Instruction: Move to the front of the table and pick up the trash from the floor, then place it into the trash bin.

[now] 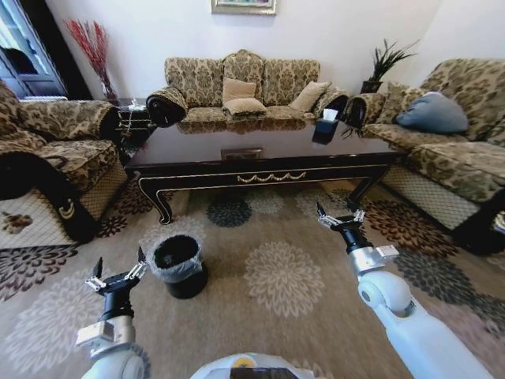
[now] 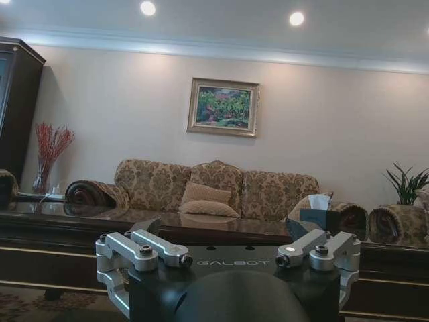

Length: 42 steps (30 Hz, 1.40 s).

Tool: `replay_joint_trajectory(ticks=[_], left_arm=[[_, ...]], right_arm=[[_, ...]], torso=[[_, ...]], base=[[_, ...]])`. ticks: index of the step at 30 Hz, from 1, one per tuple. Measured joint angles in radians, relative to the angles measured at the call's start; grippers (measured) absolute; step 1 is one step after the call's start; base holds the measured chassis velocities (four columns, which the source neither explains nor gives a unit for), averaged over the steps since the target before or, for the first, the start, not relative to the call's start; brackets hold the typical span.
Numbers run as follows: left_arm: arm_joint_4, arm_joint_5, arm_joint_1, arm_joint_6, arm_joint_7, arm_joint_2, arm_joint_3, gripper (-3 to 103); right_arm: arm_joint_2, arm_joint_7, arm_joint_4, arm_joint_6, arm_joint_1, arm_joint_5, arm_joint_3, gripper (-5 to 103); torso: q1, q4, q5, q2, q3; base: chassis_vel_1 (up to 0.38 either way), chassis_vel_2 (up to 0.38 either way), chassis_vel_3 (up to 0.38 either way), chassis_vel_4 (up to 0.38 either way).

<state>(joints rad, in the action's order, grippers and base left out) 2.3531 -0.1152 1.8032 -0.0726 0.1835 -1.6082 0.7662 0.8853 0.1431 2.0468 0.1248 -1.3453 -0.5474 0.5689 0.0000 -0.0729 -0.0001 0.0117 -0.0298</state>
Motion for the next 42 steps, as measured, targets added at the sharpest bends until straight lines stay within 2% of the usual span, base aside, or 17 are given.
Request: replay_joint_trajectory(ticks=[42], left_arm=[[0.000,0.000,0.000,0.001,0.000,0.000,0.000,100]], right_arm=[[0.000,0.001,-0.001,-0.001,0.001,0.000,-0.001,100]], torso=[[0.000,0.0000,0.0005,0.000,0.000]], base=[[0.356,-0.347,-0.349,0.347]])
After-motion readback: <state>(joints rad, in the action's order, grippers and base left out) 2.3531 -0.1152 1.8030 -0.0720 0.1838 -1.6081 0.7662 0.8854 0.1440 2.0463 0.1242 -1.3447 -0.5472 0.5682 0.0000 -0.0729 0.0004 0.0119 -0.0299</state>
